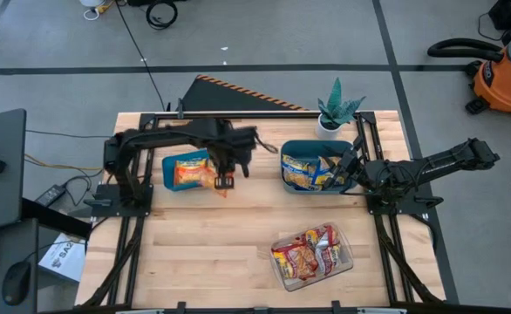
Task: Sort Maruchan noodles
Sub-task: Put the orange noodle pack into the blue bin, then return to Home Position
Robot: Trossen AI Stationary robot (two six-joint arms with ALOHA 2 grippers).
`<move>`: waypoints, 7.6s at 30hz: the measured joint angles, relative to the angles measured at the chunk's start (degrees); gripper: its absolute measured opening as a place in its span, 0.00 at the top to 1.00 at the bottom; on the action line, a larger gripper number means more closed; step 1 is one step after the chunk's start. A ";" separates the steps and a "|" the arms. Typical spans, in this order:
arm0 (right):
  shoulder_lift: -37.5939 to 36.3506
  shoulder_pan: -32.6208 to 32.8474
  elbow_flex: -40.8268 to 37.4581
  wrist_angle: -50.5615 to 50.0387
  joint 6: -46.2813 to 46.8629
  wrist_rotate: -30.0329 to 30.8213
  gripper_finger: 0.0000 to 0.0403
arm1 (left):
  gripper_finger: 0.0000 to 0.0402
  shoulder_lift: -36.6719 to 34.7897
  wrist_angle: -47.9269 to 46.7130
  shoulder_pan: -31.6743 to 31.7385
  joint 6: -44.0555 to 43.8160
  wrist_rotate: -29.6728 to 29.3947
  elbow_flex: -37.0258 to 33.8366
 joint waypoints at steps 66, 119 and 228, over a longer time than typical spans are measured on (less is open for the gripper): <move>-0.02 0.00 0.01 -1.47 1.67 -0.55 0.75 | 0.69 -25.21 17.76 17.00 -16.47 -2.49 -41.68; -36.39 -4.92 -1.17 -18.62 13.67 -25.56 0.85 | 0.97 -80.33 88.06 6.33 -6.82 6.40 -88.15; -36.39 -4.89 -1.16 -18.61 13.52 -25.53 0.85 | 0.94 -103.78 84.76 1.62 -32.89 4.25 -102.22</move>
